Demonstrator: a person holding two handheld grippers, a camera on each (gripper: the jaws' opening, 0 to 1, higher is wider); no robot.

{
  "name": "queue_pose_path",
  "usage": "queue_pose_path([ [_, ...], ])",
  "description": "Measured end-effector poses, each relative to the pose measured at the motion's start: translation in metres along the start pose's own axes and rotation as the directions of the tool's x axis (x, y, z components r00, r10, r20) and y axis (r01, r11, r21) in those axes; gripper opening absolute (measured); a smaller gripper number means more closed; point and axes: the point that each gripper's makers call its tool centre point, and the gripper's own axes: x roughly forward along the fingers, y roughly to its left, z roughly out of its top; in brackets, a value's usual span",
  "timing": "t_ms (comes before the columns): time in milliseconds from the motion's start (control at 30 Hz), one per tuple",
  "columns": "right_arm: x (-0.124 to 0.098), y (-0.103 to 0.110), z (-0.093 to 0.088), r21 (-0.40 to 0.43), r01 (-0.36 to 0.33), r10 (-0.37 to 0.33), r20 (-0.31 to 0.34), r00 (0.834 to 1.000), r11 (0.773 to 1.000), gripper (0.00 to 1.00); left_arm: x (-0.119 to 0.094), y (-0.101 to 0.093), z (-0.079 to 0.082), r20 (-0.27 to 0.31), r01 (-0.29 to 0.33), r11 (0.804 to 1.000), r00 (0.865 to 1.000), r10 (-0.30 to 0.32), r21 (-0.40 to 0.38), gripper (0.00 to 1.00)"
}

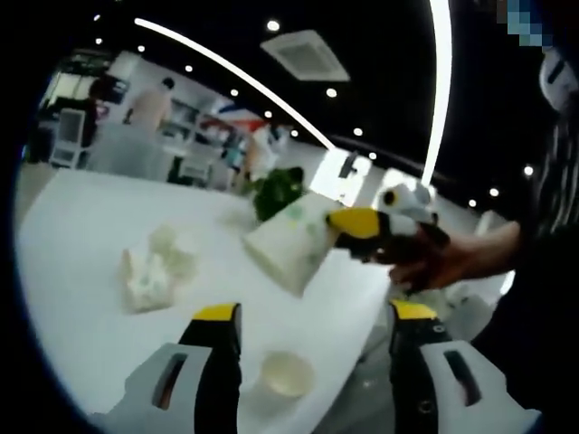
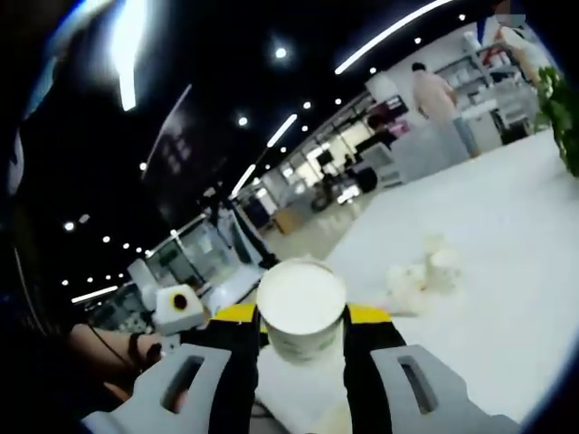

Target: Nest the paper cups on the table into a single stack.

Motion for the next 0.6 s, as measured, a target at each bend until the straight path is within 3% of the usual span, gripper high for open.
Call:
queue_pose_path([
  [600, 0.002, 0.005, -0.014, 0.004, -0.035, 0.035, -0.048, 0.998, 0.999, 0.33, 0.003, -0.011, 0.011, 0.032, 0.06, 0.998, 0.998, -0.06, -0.024, 0.5],
])
